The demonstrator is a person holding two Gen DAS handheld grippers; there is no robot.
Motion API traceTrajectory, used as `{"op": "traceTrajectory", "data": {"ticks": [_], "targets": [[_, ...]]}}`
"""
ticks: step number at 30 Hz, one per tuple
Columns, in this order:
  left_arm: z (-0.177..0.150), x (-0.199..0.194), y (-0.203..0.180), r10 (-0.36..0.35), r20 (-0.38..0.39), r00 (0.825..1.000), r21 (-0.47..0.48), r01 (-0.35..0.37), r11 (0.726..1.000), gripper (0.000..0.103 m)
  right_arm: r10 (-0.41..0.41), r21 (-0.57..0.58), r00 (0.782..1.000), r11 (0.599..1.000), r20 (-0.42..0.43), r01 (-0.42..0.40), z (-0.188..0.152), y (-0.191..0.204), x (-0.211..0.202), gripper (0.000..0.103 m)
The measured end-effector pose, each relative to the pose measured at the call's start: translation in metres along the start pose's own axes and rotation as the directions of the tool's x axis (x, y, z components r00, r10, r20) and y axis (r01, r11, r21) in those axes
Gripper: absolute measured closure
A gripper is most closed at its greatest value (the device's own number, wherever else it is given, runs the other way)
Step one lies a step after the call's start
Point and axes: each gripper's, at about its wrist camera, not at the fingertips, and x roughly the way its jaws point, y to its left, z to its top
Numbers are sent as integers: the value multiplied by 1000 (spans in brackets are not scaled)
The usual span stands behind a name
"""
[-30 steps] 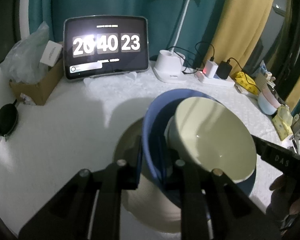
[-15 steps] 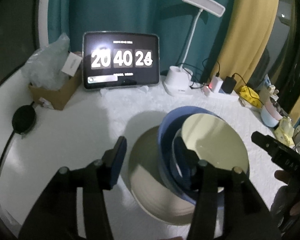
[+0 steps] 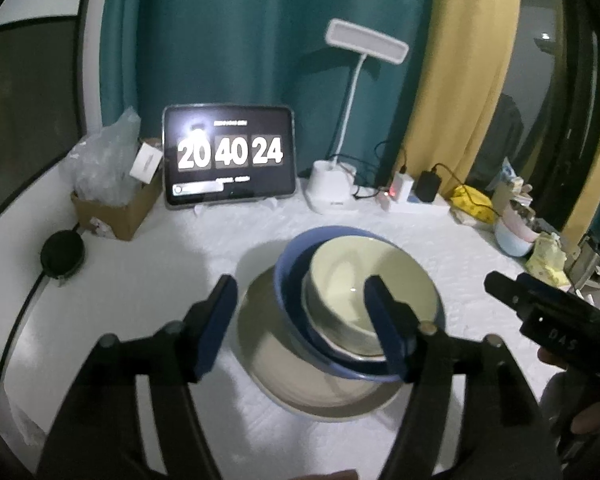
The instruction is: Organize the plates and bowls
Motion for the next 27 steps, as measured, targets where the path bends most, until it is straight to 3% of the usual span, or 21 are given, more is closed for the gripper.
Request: {"op": "traceTrajectory", "data": {"ticks": [4, 18, 27], "targets": [[-4, -13, -9, -17, 12, 1000, 14, 17, 1000, 35, -10, -12, 1000, 1000, 25, 10, -3, -1, -18, 34], [-9, -59, -38, -32, 87, 996, 85, 25, 996, 9, -47, -29, 991, 998, 123, 51, -8, -11, -83, 34], [-5, -96, -52, -41, 159, 986, 105, 25, 994, 6, -62, -36, 981, 997, 182, 70, -12, -17, -121, 32]]}}
